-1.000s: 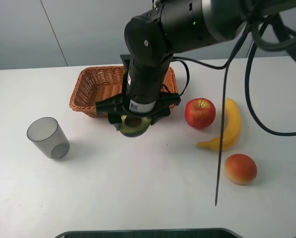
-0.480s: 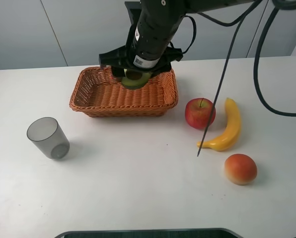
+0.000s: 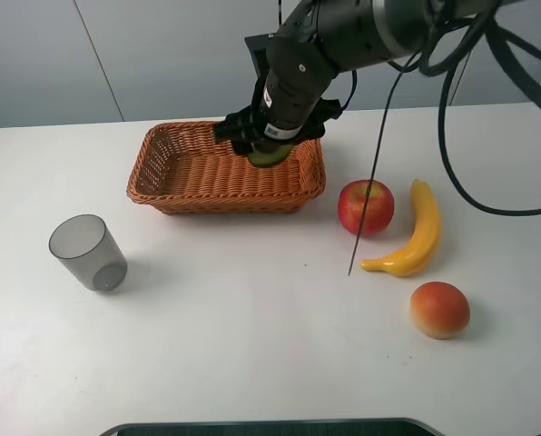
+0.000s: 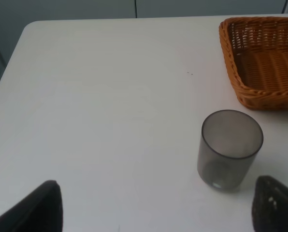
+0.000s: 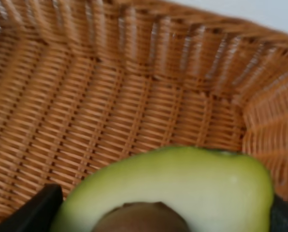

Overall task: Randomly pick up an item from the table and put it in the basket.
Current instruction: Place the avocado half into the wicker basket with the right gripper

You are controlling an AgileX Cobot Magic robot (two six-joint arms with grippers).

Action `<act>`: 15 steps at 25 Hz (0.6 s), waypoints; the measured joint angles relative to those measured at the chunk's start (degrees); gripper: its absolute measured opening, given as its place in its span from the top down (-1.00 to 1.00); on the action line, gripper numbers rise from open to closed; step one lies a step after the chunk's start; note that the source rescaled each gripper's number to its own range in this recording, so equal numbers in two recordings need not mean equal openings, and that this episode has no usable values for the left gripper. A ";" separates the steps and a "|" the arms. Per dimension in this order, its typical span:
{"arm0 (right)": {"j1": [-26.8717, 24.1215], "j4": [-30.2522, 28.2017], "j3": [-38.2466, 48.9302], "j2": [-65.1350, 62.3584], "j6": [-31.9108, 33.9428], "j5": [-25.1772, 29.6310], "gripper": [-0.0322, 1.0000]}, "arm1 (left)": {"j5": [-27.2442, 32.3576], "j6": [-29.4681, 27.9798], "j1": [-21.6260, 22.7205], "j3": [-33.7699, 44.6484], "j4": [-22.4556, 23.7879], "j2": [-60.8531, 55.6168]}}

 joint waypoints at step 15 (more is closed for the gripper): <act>0.00 0.26 0.00 1.25 0.96 -0.38 -0.27 | 0.00 0.00 0.00 0.00 0.00 0.00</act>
